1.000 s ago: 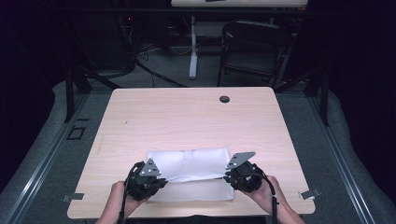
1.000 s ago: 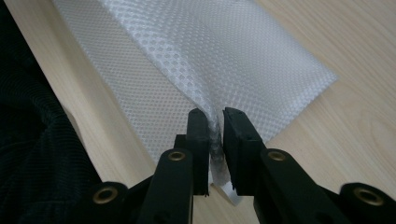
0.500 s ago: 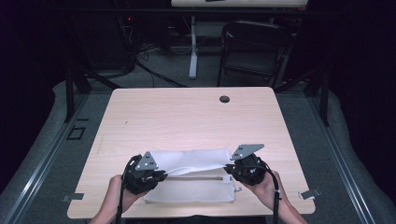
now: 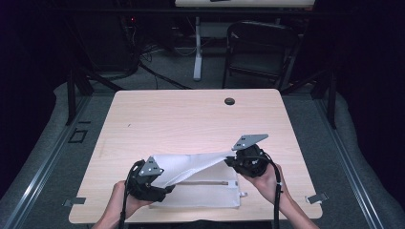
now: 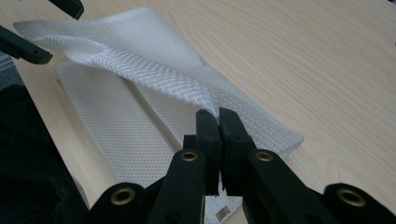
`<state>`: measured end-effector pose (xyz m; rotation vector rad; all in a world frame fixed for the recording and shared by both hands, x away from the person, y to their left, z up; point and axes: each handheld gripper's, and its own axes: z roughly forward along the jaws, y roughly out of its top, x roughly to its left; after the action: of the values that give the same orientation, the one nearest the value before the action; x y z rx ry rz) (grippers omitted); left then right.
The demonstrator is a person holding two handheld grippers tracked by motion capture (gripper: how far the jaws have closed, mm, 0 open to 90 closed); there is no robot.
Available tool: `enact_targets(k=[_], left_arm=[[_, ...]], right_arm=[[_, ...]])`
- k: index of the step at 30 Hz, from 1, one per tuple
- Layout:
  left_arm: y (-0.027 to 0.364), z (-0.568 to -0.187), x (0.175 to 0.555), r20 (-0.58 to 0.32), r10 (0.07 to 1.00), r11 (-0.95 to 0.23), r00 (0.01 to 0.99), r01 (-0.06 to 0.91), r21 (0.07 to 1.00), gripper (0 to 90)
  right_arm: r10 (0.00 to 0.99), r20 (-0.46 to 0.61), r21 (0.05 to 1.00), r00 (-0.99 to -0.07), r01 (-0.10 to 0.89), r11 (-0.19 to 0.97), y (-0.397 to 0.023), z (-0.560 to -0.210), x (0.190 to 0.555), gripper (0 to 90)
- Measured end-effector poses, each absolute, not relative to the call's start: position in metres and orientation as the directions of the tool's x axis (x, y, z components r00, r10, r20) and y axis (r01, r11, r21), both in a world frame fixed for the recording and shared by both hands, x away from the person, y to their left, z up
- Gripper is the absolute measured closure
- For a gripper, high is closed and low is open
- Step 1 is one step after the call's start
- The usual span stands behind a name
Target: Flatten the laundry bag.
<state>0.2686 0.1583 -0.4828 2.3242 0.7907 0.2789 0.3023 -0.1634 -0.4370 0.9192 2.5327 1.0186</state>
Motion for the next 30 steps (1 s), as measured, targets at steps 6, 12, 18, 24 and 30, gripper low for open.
enact_targets(k=[6, 12, 18, 24, 30], left_arm=[[0.162, -0.486, 0.264, 0.013, 0.607, -0.61, 0.795, 0.455, 0.649, 33.7], [0.169, -0.482, 0.269, 0.045, 0.636, -0.573, 0.771, 0.431, 0.697, 57.9], [0.17, -0.476, 0.278, 0.077, 0.632, -0.582, 0.771, 0.407, 0.704, 82.6], [0.17, -0.459, 0.295, 0.089, 0.655, -0.559, 0.751, 0.401, 0.726, 87.7], [0.167, -0.448, 0.316, 0.109, 0.661, -0.562, 0.742, 0.394, 0.727, 87.8]], right_arm=[[0.654, -0.002, 0.696, -0.756, 0.468, 0.544, -0.165, -0.434, 0.307, 88.5], [0.664, 0.003, 0.709, -0.747, 0.47, 0.526, -0.168, -0.429, 0.315, 88.5], [0.673, -0.003, 0.711, -0.74, 0.471, 0.522, -0.168, -0.43, 0.322, 88.4], [0.681, -0.021, 0.713, -0.732, 0.466, 0.524, -0.168, -0.428, 0.331, 88.3], [0.695, -0.025, 0.707, -0.718, 0.479, 0.52, -0.171, -0.427, 0.347, 88.0]])
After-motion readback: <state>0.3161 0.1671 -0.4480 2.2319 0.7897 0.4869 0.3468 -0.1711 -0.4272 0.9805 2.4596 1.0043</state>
